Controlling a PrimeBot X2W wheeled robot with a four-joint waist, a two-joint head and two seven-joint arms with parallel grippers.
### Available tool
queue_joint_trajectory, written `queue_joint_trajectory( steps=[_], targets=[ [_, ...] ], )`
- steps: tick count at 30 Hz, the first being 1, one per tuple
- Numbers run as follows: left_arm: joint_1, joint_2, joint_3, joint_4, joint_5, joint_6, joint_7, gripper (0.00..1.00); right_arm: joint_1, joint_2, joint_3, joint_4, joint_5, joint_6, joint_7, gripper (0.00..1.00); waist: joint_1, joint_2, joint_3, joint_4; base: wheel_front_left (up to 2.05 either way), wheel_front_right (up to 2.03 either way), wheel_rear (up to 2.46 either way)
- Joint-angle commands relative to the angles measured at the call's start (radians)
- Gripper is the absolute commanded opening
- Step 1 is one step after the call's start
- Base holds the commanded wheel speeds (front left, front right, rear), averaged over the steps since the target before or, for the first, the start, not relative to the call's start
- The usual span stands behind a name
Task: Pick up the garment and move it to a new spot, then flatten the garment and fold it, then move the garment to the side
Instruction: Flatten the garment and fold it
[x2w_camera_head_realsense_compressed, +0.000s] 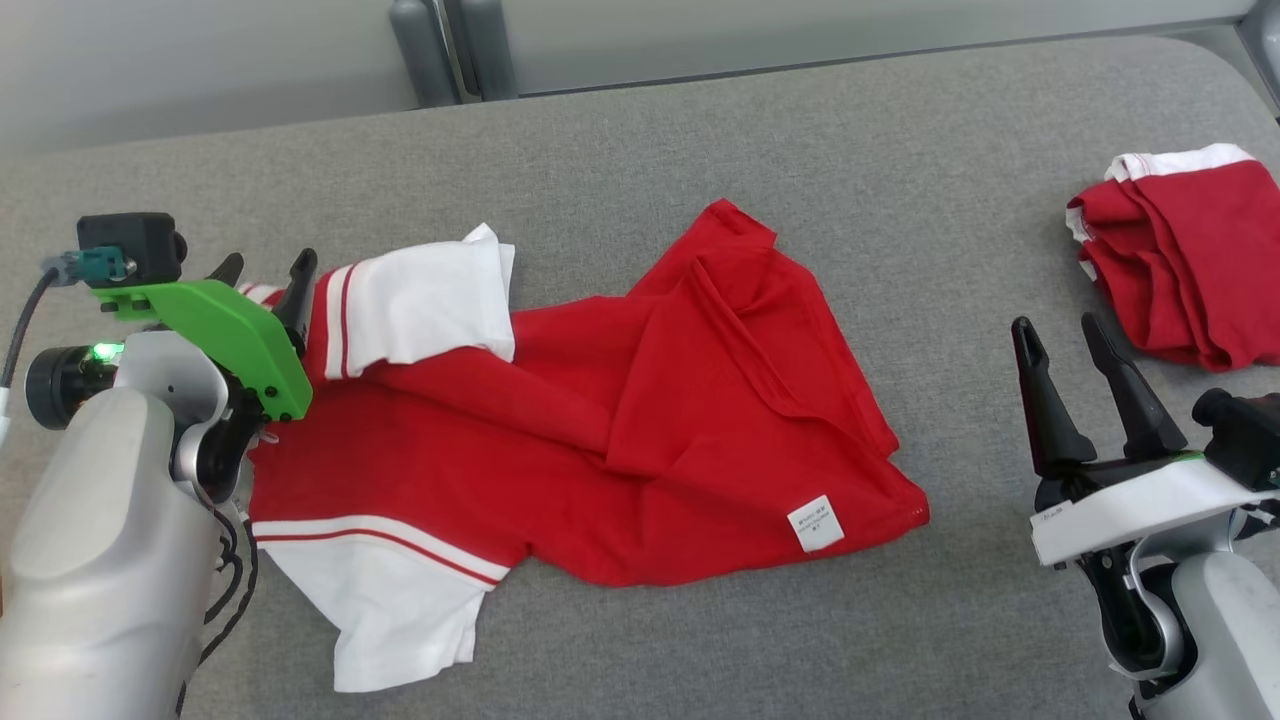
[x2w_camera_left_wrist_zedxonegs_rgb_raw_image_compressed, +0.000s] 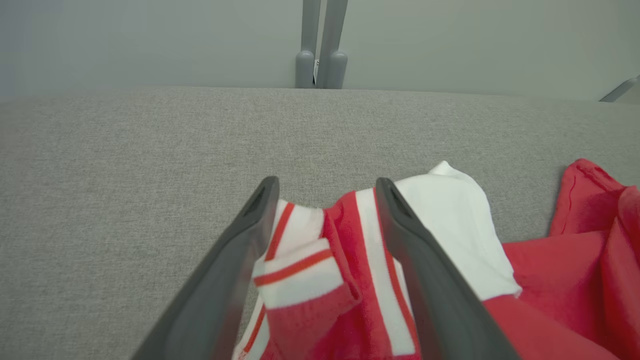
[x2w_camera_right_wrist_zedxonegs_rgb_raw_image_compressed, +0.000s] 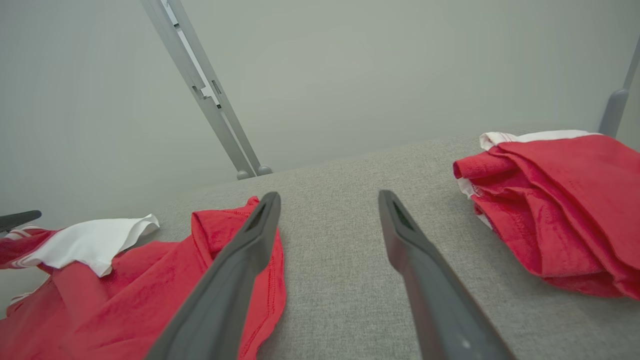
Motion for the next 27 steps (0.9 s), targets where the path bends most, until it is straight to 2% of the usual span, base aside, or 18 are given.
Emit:
queue_joint_trajectory(
  steps=[1,8,11,18,23,27],
  targets=[
    [0.004,0.013,-0.015,0.001,0.021,-0.005,-0.025,1.0,0.016,0.002,-0.004,0.007,0.006,0.0,-0.01,1.0,0.0,0.0,-0.032,0.014,0.0,0.0,0.0],
    [0.122,0.046,-0.037,-0.094,0.031,-0.006,-0.175,1.0,0.059,0.008,-0.033,0.016,-0.023,0.0,-0.033,1.0,0.0,0.0,-0.13,0.038,0.0,0.0,0.0],
    [0.203,0.065,-0.037,-0.173,0.048,0.015,-0.228,1.0,0.083,0.018,-0.05,0.004,-0.049,0.0,-0.044,1.0,0.0,0.0,-0.169,0.046,0.0,0.0,0.0],
    [0.459,0.1,0.001,-0.449,0.086,0.143,-0.357,1.0,0.16,0.057,-0.075,-0.054,-0.121,0.0,-0.052,1.0,0.0,0.0,-0.242,0.061,0.0,0.0,0.0],
    [0.619,0.071,0.038,-0.604,0.096,0.217,-0.436,1.0,0.205,0.08,-0.093,-0.079,-0.169,0.0,-0.052,1.0,0.0,0.0,-0.252,0.07,0.0,0.0,0.0],
    [0.718,0.03,0.068,-0.682,0.113,0.246,-0.46,1.0,0.238,0.082,-0.102,-0.1,-0.192,0.0,-0.052,1.0,0.0,0.0,-0.257,0.075,0.0,0.0,0.0]
  ],
)
